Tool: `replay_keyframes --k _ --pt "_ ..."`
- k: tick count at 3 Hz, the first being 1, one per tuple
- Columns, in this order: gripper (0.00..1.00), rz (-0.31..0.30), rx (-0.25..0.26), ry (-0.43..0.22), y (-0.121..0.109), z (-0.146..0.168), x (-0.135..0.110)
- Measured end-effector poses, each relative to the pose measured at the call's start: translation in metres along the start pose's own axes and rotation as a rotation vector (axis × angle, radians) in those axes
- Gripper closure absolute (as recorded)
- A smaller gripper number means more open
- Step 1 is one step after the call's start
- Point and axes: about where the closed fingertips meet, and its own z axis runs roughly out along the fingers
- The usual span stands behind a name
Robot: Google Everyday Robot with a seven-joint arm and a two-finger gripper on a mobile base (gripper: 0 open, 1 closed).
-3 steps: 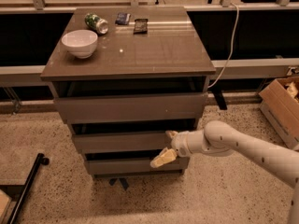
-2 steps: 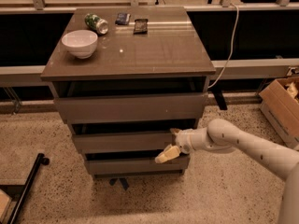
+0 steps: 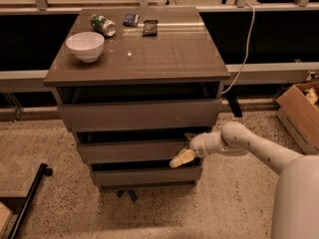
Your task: Open middle drawer
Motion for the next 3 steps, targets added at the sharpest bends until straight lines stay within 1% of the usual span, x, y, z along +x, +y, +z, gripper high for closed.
replay_keyframes --k 1,2,3 --pt "0.0 0.016 -0.027 0.002 -0.0165 0.0171 0.0095" --pt "0.17 0.016 -0.027 0.002 -0.0163 0.0166 0.0088" --pt "0.4 0.016 -0.027 0.003 -0.0162 0.0163 0.0084"
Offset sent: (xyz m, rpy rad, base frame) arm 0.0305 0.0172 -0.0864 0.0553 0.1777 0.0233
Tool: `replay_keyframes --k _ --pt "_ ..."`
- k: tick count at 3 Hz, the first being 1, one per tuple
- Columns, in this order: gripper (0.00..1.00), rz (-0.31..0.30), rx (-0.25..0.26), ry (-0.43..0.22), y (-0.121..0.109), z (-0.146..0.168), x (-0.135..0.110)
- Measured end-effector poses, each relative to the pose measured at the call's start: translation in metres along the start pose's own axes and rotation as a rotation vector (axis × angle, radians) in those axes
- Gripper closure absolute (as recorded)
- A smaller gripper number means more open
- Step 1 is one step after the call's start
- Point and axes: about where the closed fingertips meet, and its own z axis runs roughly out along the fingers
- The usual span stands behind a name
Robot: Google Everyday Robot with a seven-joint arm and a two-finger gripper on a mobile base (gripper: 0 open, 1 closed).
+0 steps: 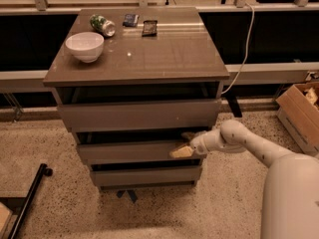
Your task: Open middle drawer
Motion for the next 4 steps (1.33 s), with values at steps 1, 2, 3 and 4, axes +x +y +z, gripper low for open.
replay_keyframes --k 1,2,3,4 --pt "0.62 0.0 0.0 0.0 0.0003 -0.001 -0.0013" --pt "0.86 0.0 0.0 0.0 0.0008 -0.0023 -0.0031" --pt "1.0 0.0 0.0 0.0 0.0008 -0.0023 -0.0031" --pt "0.82 0.0 0.0 0.0 0.0008 -0.0023 -0.0031"
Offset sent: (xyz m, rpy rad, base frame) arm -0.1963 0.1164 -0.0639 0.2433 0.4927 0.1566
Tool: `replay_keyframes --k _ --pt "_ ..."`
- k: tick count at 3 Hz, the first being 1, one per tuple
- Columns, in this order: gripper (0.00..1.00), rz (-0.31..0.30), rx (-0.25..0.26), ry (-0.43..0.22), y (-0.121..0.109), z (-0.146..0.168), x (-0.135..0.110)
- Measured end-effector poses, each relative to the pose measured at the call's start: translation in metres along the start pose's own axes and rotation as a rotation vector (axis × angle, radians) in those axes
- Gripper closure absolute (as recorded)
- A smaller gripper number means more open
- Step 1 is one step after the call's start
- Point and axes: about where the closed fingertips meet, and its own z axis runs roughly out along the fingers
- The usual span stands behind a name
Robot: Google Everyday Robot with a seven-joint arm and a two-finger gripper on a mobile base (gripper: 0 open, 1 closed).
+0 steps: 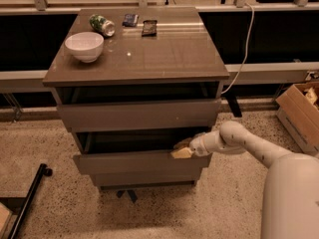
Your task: Open middle drawer
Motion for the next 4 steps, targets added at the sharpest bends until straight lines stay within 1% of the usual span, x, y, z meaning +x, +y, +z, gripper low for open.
replay_keyframes --k 1,2,3,4 --pt "0.59 0.038 -0.005 -0.03 -0.008 -0.001 0.001" --pt "0.35 0.067 -0.035 0.028 -0.001 -0.005 0.012" --pt "0.12 0.088 -0.042 0.08 0.011 -0.013 0.022" --pt "0.0 0.091 -0.043 0.085 0.013 -0.013 0.023"
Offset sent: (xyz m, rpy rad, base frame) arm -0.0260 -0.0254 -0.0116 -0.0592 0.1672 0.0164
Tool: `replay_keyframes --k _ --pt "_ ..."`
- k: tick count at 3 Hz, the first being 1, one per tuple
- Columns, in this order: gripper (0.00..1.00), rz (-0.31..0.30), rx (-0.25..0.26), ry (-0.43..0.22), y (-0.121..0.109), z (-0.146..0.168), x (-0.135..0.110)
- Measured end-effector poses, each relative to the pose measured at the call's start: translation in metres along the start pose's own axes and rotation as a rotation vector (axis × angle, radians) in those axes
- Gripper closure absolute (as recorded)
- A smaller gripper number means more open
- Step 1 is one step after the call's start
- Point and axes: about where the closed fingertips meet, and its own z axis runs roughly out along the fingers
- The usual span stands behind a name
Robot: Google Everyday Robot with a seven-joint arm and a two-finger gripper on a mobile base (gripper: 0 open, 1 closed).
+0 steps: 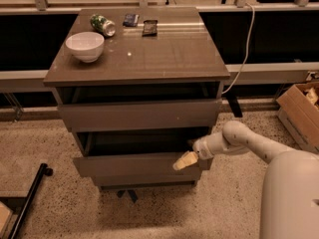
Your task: Open middle drawer
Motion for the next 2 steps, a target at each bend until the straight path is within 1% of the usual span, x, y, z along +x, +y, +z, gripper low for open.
replay_keyframes --k 1,2 --pt "0.0 0.048 -0.018 0.078 0.0238 -0.0001 0.0229" --pt "0.0 0.048 -0.018 0.078 0.0238 -0.0001 0.0226"
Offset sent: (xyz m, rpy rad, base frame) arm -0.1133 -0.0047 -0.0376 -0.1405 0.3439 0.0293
